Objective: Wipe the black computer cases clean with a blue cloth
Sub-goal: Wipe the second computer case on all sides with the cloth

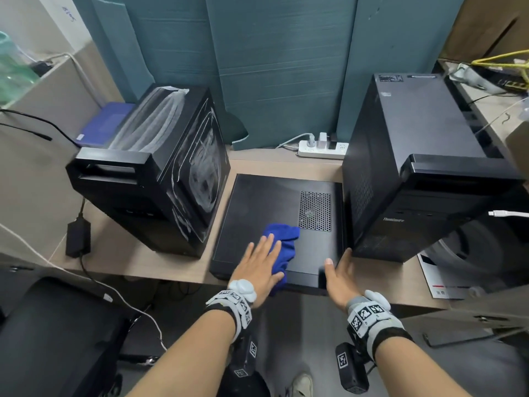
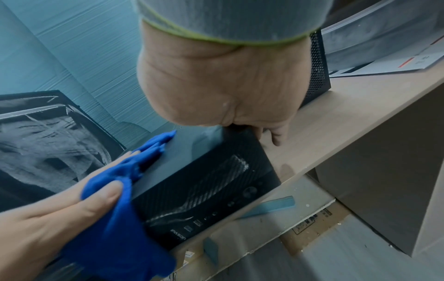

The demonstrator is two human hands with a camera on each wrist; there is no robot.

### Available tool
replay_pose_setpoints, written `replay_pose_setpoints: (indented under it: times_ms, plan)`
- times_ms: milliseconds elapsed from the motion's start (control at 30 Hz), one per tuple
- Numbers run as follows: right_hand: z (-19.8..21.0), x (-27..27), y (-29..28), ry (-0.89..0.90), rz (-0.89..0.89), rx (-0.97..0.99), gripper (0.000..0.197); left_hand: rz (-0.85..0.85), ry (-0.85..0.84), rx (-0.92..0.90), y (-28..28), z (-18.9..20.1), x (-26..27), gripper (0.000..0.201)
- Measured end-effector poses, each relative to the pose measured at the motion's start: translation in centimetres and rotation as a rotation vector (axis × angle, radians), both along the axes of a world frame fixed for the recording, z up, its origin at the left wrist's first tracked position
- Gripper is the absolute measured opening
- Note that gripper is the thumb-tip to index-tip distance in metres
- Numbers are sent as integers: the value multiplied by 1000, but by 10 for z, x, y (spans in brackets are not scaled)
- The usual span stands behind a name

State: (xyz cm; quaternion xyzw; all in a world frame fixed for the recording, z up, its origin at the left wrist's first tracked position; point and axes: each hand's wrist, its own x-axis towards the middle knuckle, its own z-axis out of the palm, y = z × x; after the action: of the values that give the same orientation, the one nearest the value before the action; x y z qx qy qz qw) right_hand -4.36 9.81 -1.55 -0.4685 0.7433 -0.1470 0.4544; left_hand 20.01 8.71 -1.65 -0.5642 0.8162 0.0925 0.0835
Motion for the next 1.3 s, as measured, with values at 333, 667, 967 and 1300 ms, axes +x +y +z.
replay_pose_setpoints:
  times_ms: [333,667,967,1300]
  plan:
    - [-2,-2,1,-1,-13,-36,77,450,35,-44,1,2,66,75]
    - [-43,-16,13,-183,-350,49,82,911,361,88,-1,-5,85,51]
    - [-70,-24,15,-197,-364,89,118,970,389,122,-1,-1,89,44]
    - [-56,-19,19,-245,-422,126,117,1194,801,176,11,-22,103,51]
